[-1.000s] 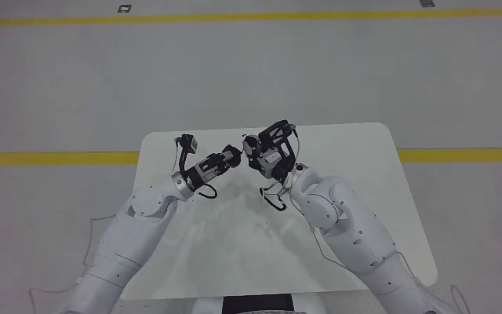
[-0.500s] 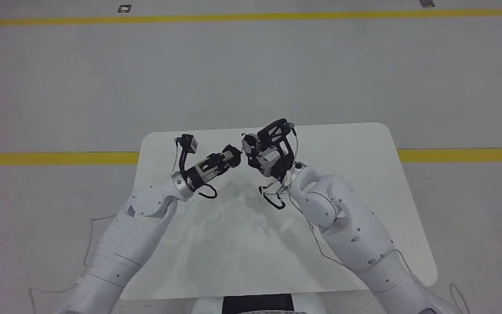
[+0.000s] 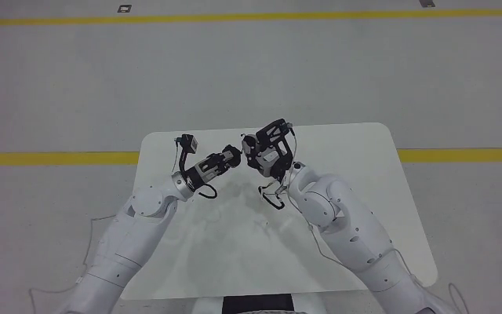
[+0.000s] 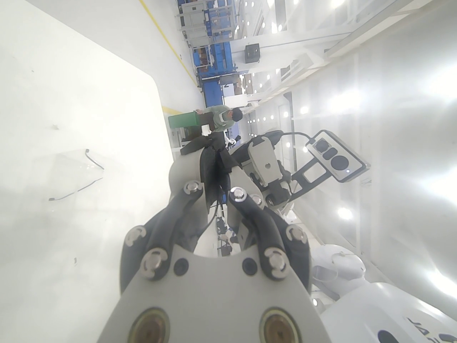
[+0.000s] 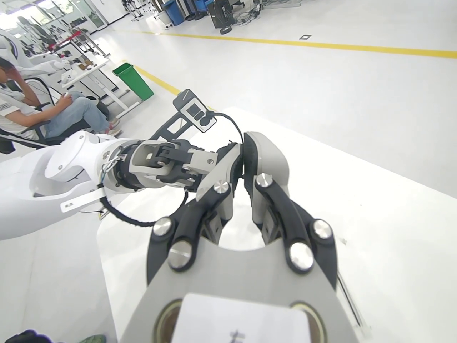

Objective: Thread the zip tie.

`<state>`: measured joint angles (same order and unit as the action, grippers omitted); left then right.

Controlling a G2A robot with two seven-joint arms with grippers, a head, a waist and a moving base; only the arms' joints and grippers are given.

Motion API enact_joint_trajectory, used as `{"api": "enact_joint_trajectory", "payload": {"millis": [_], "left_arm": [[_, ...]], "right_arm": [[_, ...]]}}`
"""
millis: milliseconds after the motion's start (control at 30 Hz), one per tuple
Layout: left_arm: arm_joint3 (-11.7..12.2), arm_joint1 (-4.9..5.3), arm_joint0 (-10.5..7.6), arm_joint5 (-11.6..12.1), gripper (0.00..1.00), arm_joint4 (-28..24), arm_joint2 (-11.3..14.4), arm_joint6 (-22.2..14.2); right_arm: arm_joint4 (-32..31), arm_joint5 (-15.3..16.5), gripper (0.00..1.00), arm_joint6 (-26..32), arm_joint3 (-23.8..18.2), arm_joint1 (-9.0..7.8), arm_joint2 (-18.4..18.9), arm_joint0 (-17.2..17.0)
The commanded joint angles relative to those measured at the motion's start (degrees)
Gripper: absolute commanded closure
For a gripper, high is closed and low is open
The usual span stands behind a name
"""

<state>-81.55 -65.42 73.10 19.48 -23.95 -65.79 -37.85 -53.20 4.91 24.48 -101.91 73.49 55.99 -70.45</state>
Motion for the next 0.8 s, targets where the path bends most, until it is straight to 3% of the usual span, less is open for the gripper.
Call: {"api": "enact_joint_trajectory", "payload": {"millis": [0, 767], "left_arm": [[0.0, 0.0, 0.0, 0.0, 1.0, 0.0, 0.0, 0.0], [0.0, 0.0, 0.0, 0.0, 1.0, 0.0, 0.0, 0.0]], "right_arm": [[-0.1, 0.0, 1.0, 0.1, -0.1, 0.02, 0.1, -0.1], [-0.3, 0.5, 1.0, -0.4, 0.6, 0.49, 0.7, 0.1]]}}
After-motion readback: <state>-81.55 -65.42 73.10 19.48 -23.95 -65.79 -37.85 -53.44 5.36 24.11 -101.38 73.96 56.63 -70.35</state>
